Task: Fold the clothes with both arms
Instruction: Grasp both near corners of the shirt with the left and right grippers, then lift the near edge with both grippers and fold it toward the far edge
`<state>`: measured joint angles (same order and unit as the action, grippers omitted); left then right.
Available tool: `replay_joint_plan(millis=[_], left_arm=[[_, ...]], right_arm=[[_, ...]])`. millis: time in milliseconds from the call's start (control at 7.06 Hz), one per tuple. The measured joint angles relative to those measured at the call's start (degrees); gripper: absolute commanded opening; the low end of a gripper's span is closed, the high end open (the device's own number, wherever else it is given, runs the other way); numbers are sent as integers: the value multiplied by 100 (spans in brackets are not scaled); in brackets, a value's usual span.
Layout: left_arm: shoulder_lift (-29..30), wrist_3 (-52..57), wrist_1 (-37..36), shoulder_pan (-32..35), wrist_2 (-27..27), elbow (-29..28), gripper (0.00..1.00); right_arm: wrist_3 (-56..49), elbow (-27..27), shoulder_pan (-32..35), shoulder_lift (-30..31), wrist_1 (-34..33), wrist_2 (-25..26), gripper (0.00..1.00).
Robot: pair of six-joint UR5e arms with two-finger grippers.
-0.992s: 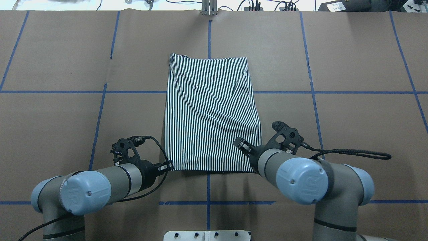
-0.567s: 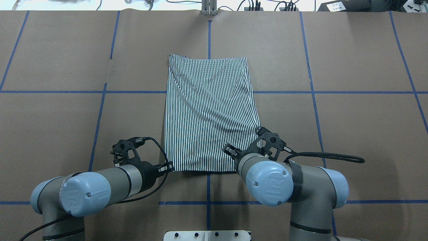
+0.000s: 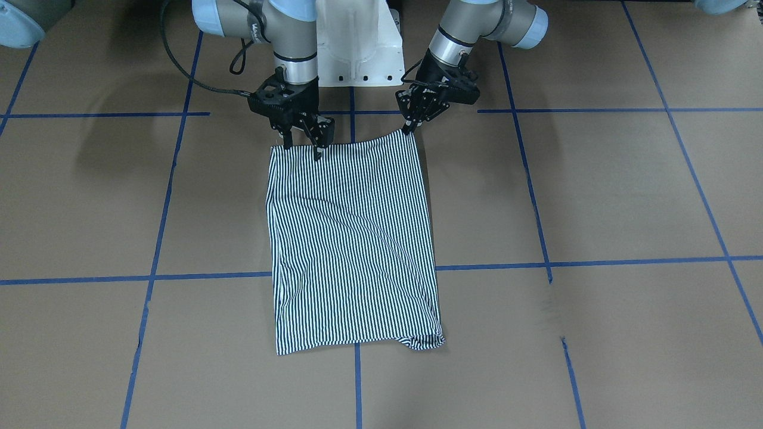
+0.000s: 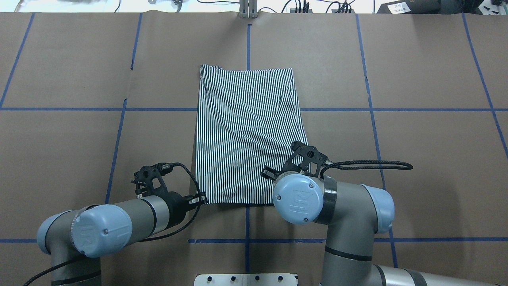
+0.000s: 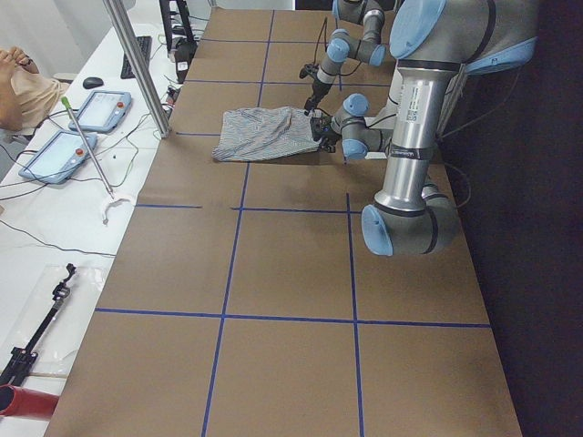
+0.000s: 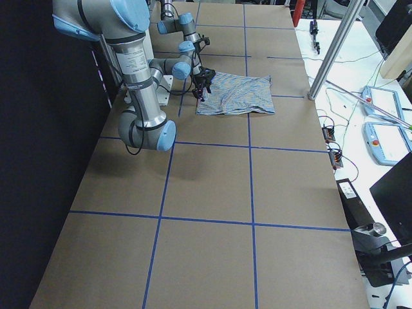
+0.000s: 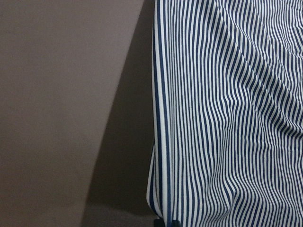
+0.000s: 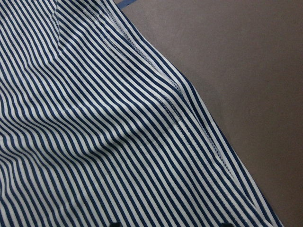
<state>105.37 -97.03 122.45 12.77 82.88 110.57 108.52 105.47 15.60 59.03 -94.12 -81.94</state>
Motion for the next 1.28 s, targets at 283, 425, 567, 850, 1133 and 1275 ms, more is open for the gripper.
replay_joint_plan(millis=[283,425,567,850,1133,1275], left_arm=[[3,0,6,-17,0,-5,0],[7,0,7,-27,0,-8,0],[8,0,7,-36,0,-8,0],[9,-2,7,-45,0,-14,0],[9,-8,7,-46,0,-17,0],[9,-8,7,-47,0,-17,0]], right_arm=[[-120,-201,11,-96,-6,-160,69],[-183,-278,13,-106,-7,-230,65],[-223,-352,13,-108,-4,-259,63],[-253,-408,13,-113,-2,-282,63],[-253,-454,-5,-118,-7,-287,63],[-253,-467,-19,-119,-11,-287,63]])
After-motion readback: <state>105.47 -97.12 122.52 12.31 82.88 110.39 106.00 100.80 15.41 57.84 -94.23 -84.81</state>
